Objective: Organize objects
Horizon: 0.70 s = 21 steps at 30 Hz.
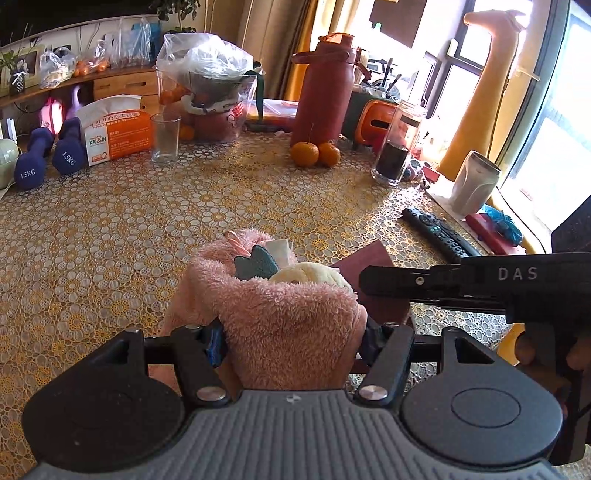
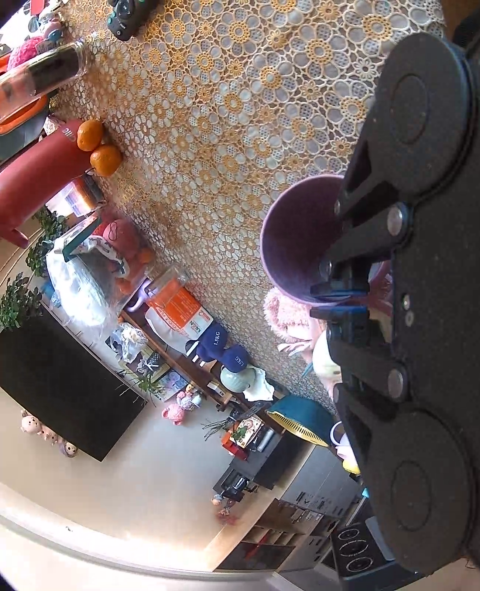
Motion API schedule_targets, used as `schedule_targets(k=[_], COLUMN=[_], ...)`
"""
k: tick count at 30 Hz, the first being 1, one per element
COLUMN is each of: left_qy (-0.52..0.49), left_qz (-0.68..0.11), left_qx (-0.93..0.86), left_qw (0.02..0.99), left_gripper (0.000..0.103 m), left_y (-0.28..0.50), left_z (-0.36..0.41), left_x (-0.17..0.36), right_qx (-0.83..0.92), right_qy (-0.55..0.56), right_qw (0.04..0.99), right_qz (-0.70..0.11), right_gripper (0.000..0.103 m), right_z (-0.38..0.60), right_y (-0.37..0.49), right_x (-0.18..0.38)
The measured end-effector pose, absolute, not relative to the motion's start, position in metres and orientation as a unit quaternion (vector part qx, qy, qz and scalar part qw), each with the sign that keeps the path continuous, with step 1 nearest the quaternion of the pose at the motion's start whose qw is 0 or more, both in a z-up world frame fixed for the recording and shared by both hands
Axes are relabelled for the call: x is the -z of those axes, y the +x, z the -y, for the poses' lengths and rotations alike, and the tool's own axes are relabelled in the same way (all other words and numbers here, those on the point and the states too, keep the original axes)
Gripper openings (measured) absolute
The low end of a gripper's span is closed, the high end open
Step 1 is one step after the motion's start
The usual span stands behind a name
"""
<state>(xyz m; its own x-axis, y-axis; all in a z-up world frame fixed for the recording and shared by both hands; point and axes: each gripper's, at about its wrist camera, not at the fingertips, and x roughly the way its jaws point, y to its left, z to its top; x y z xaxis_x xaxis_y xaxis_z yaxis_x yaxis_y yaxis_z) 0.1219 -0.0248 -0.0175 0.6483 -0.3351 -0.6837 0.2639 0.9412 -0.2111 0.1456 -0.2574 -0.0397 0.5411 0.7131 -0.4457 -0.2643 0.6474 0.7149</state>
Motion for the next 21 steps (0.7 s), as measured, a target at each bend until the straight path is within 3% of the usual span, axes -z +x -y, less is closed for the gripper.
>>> schedule_targets(k=[8,15,21], left_qy=[-0.021,-0.062,-0.040], left_qz=[-0.401,-0.369,-0.358], left_qx=[0.105,0.135,0.174], left_qw=[0.910,0.918,0.917], left_gripper=[0.064,0.064,0.064], left_y=[0.137,0.111,0.099], left_z=[0.005,-0.006,0.021], left_x=[0.031,0.001,-0.009], right_qx=[-0.293,-0.279,-0.274], right_qy=[0.311,0.328,0.346], right_qw=[0.823,0.820,0.814], right_qz=[-0.375,-0.377,-0.378], right_gripper=[0.003,0.003,0.003], right_z=[0.262,0.260,0.250], right_y=[0.145,0.148,0.149], right_x=[0.042,0.038,0.037])
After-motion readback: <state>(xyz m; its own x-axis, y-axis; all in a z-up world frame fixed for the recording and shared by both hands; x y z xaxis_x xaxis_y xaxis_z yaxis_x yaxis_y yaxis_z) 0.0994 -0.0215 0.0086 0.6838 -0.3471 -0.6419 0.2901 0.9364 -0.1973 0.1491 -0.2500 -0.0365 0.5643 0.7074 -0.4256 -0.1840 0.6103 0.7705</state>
